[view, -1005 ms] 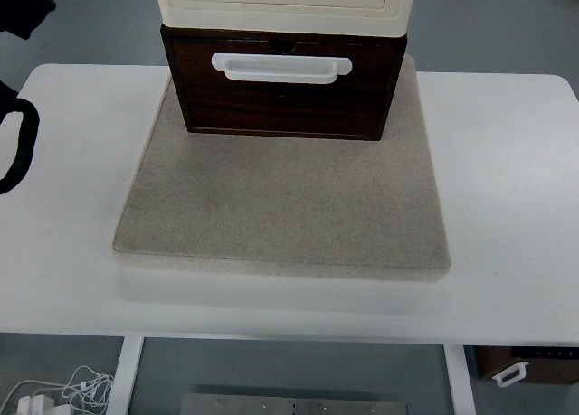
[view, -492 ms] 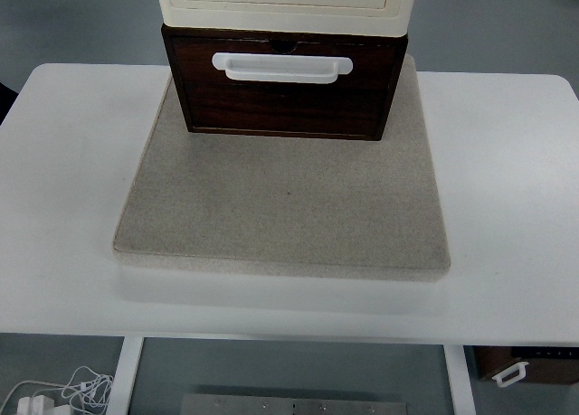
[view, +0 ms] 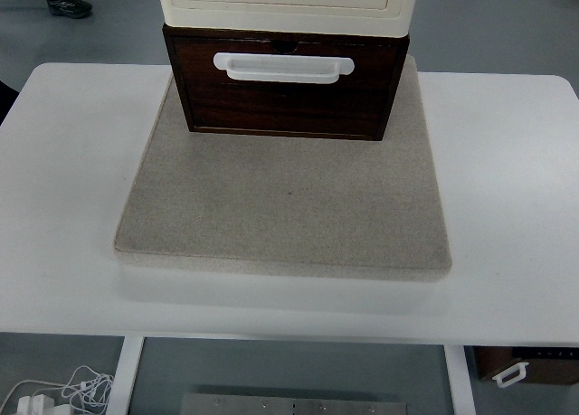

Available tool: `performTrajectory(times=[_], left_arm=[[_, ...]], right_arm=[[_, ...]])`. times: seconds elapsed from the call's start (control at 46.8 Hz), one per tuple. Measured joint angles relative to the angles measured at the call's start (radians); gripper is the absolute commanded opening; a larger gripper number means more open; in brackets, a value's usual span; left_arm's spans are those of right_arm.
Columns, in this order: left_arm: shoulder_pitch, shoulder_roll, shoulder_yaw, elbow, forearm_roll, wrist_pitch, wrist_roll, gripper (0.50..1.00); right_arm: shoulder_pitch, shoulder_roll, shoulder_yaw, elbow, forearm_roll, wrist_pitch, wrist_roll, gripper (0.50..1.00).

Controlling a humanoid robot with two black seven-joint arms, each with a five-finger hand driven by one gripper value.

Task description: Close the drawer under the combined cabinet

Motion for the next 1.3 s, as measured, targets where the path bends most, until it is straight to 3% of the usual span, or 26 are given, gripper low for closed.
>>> performTrajectory(times=[0.192,0.513,0.748,1.112,1.304], left_arm=[[0.097,-0.001,0.025,-0.004,-0.057,-0.026,0.041,0.996],[0.230,-0.008,0.026,-0.011,-0.192,-0.169,0.082,0.996],[0.284,-0.009,0.024,-0.007,-0.302,-0.273,0.068,0.996],[0.351,-0.014,0.026,-0.001,-0.369,-0.360,0.057,0.996],[0.372,-0.049,0.028,0.000,-0.401,-0.360,-0.045,0.996]], right_arm=[[0.000,0.000,0.000,0.001,0.000,0.001,0.000,0.952],[0.000,0.000,-0.008,0.001,0.000,0.001,0.000,0.952],[0.000,0.000,-0.005,0.001,0.000,0.001,0.002,0.952],[0.000,0.000,-0.004,0.002,0.000,0.001,0.002,0.952],[-0.001,0.000,-0.009,0.002,0.000,0.001,0.002,0.952]])
